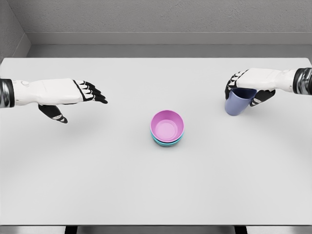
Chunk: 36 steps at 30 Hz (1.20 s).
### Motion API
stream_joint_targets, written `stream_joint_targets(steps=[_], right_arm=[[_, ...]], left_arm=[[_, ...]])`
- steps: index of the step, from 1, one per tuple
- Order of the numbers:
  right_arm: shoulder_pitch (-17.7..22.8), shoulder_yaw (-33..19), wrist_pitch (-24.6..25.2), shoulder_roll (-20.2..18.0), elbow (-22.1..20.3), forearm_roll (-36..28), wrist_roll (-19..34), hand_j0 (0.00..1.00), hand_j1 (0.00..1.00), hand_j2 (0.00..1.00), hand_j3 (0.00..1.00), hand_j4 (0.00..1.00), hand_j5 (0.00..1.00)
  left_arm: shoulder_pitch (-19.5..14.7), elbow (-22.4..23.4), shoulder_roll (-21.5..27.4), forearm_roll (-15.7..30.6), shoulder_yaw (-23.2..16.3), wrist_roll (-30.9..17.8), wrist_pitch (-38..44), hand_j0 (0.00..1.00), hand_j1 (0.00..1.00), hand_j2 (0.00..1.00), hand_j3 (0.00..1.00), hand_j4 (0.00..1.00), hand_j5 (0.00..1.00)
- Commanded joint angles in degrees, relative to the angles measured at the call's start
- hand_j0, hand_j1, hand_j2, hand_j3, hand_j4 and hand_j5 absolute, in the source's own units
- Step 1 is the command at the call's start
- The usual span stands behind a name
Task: Stacking bowl and cup with both arms
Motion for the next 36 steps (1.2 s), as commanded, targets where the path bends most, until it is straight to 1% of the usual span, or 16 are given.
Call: stream_joint_targets(steps=[1,9,13,18,21,26,30,31,35,36], right_arm=[[0.00,-0.07,0.15,-0.03,-0.03,-0.40,-0.02,0.48,0.48,0.48,0.48,0.48,0.48],[-0.09,-0.51,0.15,0.06,-0.03,-1.02,-0.02,0.49,0.49,0.49,0.49,0.49,0.49],[0.00,-1.83,0.15,-0.03,-0.03,-1.10,-0.02,0.49,0.49,0.49,0.49,0.49,0.49],[0.44,-5.08,0.15,-0.12,-0.11,-1.19,-0.02,0.50,0.50,0.50,0.50,0.50,0.50],[0.35,-5.17,0.15,-0.47,-0.46,-4.44,-0.02,0.50,0.50,0.50,0.50,0.50,0.50],[0.44,-6.22,0.15,-0.82,-1.17,-4.44,-0.02,0.50,0.50,0.50,0.50,0.50,0.50],[0.35,-6.31,0.15,-1.17,-3.28,-4.44,-0.02,0.50,0.50,0.50,0.50,0.50,0.50],[0.35,-6.31,0.15,-2.05,-4.59,-4.44,-0.02,0.50,0.50,0.50,0.50,0.50,0.50],[0.35,-6.22,0.15,-2.40,-9.25,-4.36,-0.02,0.50,0.50,0.50,0.50,0.50,0.50],[0.35,-6.22,0.15,-3.10,-10.83,-4.36,-0.02,0.50,0.50,0.50,0.50,0.50,0.50]], left_arm=[[0.00,0.00,0.14,0.32,0.03,0.04,0.14,1.00,1.00,1.00,1.00,1.00,1.00],[-0.09,0.00,0.14,0.32,0.12,0.04,0.14,1.00,1.00,1.00,1.00,1.00,1.00],[0.00,0.00,0.14,0.32,0.03,0.04,0.14,1.00,1.00,1.00,1.00,1.00,1.00],[-0.09,0.00,0.14,0.32,0.12,0.04,0.14,1.00,1.00,1.00,1.00,1.00,1.00],[0.00,0.00,0.14,0.32,0.12,0.04,0.14,1.00,1.00,1.00,1.00,1.00,1.00],[-0.09,0.00,0.14,0.32,0.12,0.04,0.14,1.00,1.00,1.00,1.00,1.00,1.00],[0.00,0.00,0.14,0.32,0.12,0.04,0.14,1.00,1.00,1.00,1.00,1.00,1.00],[-0.09,0.00,0.14,0.32,0.12,0.04,0.14,1.00,1.00,1.00,1.00,1.00,1.00],[-0.09,0.00,0.14,0.32,0.12,-0.05,0.14,1.00,1.00,1.00,1.00,1.00,1.00],[-0.09,0.00,0.23,0.32,0.12,0.04,0.14,1.00,1.00,1.00,1.00,1.00,1.00]])
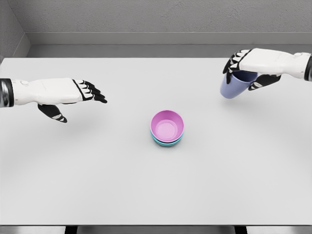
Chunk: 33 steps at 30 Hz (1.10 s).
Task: Stacking bowl and cup with both arms
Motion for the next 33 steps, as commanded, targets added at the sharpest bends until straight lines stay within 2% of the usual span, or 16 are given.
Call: stream_joint_targets(steps=[1,8,15,21,33], right_arm=[[0.00,-0.05,0.20,-0.90,-4.10,-0.46,-0.07,0.50,0.50,0.50,0.50,0.50,0.50],[1.67,0.56,0.20,-0.99,-12.71,-0.37,-0.07,0.50,0.50,0.50,0.50,0.50,0.50],[1.76,0.91,0.20,-0.81,-18.34,-0.37,-0.07,0.50,0.50,0.50,0.50,0.50,0.50],[1.76,3.90,0.20,-0.46,-21.41,-0.02,-0.07,0.50,0.50,0.50,0.50,0.50,0.50],[1.14,5.49,0.20,3.49,-22.29,0.33,-0.07,0.49,0.49,0.49,0.49,0.49,0.49]], left_arm=[[0.00,0.00,0.13,0.32,0.04,0.03,0.14,1.00,1.00,1.00,1.00,1.00,1.00],[0.00,0.00,0.13,0.32,0.12,0.03,0.14,1.00,1.00,1.00,1.00,1.00,1.00],[0.00,0.00,0.13,0.32,0.12,0.03,0.14,1.00,1.00,1.00,1.00,1.00,1.00],[0.00,0.00,0.04,0.32,0.12,0.03,0.14,1.00,1.00,1.00,1.00,1.00,1.00],[0.00,0.00,0.04,0.32,0.12,0.03,0.14,1.00,1.00,1.00,1.00,1.00,1.00]])
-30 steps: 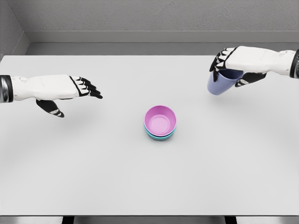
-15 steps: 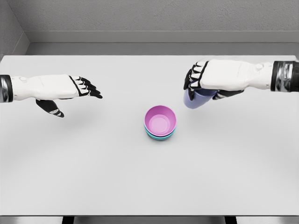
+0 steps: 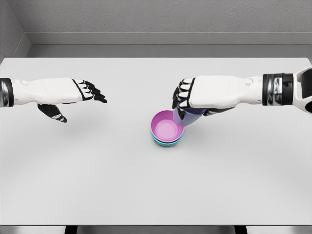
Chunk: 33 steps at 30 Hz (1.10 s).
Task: Stacking bowl and cup with both arms
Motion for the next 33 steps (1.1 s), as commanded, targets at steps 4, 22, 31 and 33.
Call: stream_joint_targets(steps=[4,22,31,33], right_arm=[[-0.88,2.16,0.17,2.82,-0.11,-0.14,-0.05,0.49,0.49,0.49,0.49,0.49,0.49],[-1.23,4.62,0.17,6.68,2.61,3.47,-0.05,0.50,0.50,0.50,0.50,0.50,0.50],[-1.14,6.46,0.17,7.92,2.79,4.70,-0.05,0.50,0.50,0.50,0.50,0.50,0.50],[-1.14,6.46,0.17,7.92,3.49,4.70,-0.05,0.50,0.50,0.50,0.50,0.50,0.50]], left_arm=[[0.00,0.00,0.05,0.32,0.04,0.03,0.14,1.00,1.00,1.00,1.00,1.00,1.00],[0.00,-0.09,-0.04,0.32,0.04,0.03,0.14,1.00,1.00,1.00,1.00,1.00,1.00],[0.00,-0.09,0.05,0.32,0.04,0.03,0.14,1.00,1.00,1.00,1.00,1.00,1.00],[0.00,-0.09,0.05,0.32,0.04,0.03,0.14,1.00,1.00,1.00,1.00,1.00,1.00]])
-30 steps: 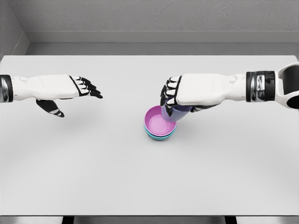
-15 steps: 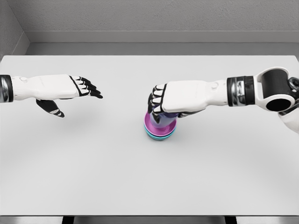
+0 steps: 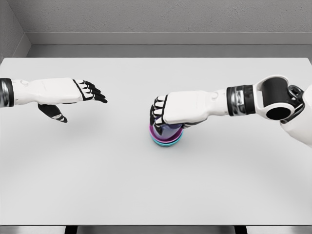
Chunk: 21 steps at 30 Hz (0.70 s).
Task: Stacking bowl and cup with both arms
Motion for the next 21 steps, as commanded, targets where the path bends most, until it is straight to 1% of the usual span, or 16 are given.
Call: stream_joint_targets(steps=[1,3,5,6,7,8,9,17,19,20,21], right_arm=[[0.00,0.04,0.17,0.05,0.64,-0.10,-0.04,0.50,0.50,0.50,0.50,0.50,0.50],[-0.09,-0.04,0.17,0.05,1.08,-0.10,-0.04,0.50,0.50,0.50,0.50,0.50,0.50],[-0.09,-0.04,0.17,0.05,1.34,-0.10,-0.04,0.53,0.53,0.53,0.53,0.53,0.53],[-0.09,-0.04,0.17,0.05,1.43,-0.01,-0.04,0.58,0.58,0.58,0.58,0.58,0.58],[-0.09,-0.04,0.17,0.05,1.43,0.08,-0.04,0.67,0.67,0.67,0.67,0.67,0.67],[-0.09,-0.04,0.17,0.05,1.43,1.21,-0.04,0.82,0.82,0.82,0.82,0.82,0.82],[-0.18,-0.22,0.17,-0.13,1.43,1.75,-0.04,1.00,1.00,1.00,1.00,1.00,1.00],[-0.44,-1.18,0.17,-0.13,1.08,1.48,-0.04,1.00,1.00,1.00,1.00,1.00,1.00],[-0.44,-3.56,0.17,-0.22,0.73,1.31,-0.04,1.00,1.00,1.00,1.00,1.00,1.00],[-0.44,-5.49,0.17,-0.22,0.02,1.22,-0.04,1.00,1.00,1.00,1.00,1.00,1.00],[-0.44,-8.47,0.17,-0.22,-0.33,1.13,-0.04,1.00,1.00,1.00,1.00,1.00,1.00]], left_arm=[[0.00,0.00,0.10,0.30,0.06,0.04,0.14,1.00,1.00,1.00,1.00,1.00,1.00],[0.00,0.00,0.01,0.30,-0.02,0.04,0.14,1.00,1.00,1.00,1.00,1.00,1.00],[0.00,0.00,0.01,0.30,0.06,0.04,0.14,1.00,1.00,1.00,1.00,1.00,1.00],[0.00,0.00,0.01,0.30,0.06,0.04,0.14,1.00,1.00,1.00,1.00,1.00,1.00],[0.00,0.00,0.01,0.39,0.06,0.04,0.14,1.00,1.00,1.00,1.00,1.00,1.00],[0.00,0.00,0.01,0.30,0.06,0.04,0.14,1.00,1.00,1.00,1.00,1.00,1.00],[0.00,0.00,0.10,0.30,-0.02,0.04,0.14,1.00,1.00,1.00,1.00,1.00,1.00],[0.00,0.00,0.01,0.39,0.06,0.04,0.14,1.00,1.00,1.00,1.00,1.00,1.00],[0.00,0.00,0.01,0.39,0.06,0.04,0.14,1.00,1.00,1.00,1.00,1.00,1.00],[0.00,0.00,0.10,0.39,0.06,0.04,0.14,1.00,1.00,1.00,1.00,1.00,1.00],[0.00,0.00,0.10,0.30,0.06,0.04,0.14,1.00,1.00,1.00,1.00,1.00,1.00]])
